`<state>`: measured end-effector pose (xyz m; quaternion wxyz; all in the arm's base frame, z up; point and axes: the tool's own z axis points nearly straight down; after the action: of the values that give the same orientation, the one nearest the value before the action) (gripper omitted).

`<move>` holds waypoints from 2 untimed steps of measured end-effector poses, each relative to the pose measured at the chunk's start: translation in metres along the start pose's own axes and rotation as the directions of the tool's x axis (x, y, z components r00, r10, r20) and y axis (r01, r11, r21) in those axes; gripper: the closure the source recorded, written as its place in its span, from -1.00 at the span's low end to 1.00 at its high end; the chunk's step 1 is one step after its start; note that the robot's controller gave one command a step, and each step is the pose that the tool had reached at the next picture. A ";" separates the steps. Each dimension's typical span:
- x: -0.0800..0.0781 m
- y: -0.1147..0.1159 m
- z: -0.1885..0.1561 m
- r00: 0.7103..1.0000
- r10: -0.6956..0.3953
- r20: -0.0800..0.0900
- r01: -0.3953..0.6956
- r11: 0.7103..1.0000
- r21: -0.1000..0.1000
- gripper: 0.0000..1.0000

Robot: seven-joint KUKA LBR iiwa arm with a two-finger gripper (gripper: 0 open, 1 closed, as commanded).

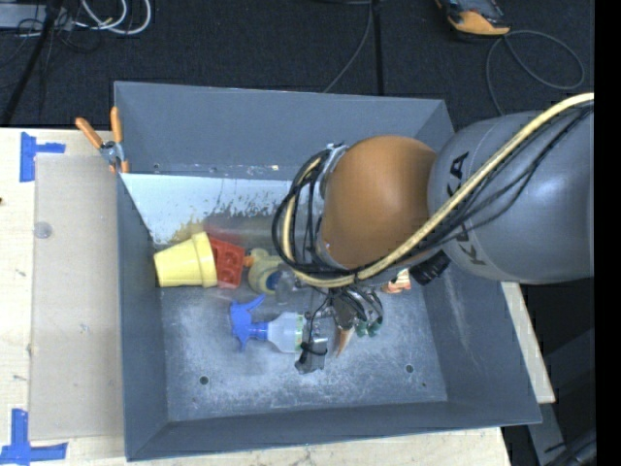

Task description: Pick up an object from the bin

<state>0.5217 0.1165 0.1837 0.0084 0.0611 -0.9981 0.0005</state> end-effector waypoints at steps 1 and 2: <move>0.000 0.000 0.000 1.000 0.000 0.000 0.000 1.000 0.000 -1.00; -0.022 -0.006 0.033 0.999 -0.046 0.008 0.046 0.999 0.000 -1.00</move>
Offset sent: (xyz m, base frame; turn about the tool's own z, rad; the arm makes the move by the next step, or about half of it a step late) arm 0.0371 -0.0083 -0.0677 -0.0766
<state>0.5439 0.1137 0.1506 0.0046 0.0841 -0.9964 -0.0001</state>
